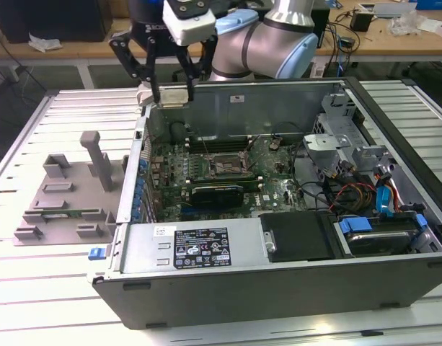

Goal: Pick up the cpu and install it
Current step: 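Pick up the cpu and move it towards the insertion slot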

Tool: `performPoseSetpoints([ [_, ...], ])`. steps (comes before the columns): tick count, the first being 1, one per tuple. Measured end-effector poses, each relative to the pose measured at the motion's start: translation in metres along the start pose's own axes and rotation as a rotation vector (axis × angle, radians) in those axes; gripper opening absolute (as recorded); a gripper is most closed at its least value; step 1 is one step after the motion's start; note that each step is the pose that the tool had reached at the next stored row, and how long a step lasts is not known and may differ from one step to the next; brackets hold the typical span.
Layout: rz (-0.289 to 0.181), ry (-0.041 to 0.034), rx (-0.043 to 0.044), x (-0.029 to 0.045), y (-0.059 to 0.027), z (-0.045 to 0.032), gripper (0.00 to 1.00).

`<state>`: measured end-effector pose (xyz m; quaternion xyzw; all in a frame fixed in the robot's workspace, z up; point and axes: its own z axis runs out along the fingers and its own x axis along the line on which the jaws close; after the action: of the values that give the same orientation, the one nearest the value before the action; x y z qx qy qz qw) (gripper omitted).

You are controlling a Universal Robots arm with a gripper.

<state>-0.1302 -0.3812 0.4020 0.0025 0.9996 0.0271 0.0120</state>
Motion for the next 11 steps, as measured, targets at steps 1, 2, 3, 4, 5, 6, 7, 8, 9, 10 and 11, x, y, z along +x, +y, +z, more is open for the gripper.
performPoseSetpoints([
  [1,0.000,0.0000,-0.0001,-0.0031,0.0000,0.0001,0.54],
  [2,0.000,0.0000,0.0000,-0.0064,0.0000,0.0002,0.54],
  [3,0.000,0.0000,-0.0001,-0.0092,0.0000,0.0002,0.54],
  [4,0.000,-0.0001,-0.0001,-0.0128,0.0000,0.0004,0.54],
  [5,0.000,-0.0001,-0.0002,-0.0156,0.0001,0.0004,0.54],
  [6,0.000,-0.0001,-0.0001,-0.0192,0.0001,0.0005,0.54],
  [7,0.000,-0.0001,-0.0001,-0.0221,0.0001,0.0006,0.54],
  [8,0.000,0.0000,-0.0001,-0.0257,0.0001,0.0007,0.54],
  [9,0.000,0.0001,0.0000,-0.0275,0.0001,0.0007,0.54],
  [10,0.000,0.0000,0.0000,-0.0286,0.0001,0.0007,0.54],
  [11,0.000,0.0000,0.0000,-0.0286,0.0001,0.0007,0.54],
])
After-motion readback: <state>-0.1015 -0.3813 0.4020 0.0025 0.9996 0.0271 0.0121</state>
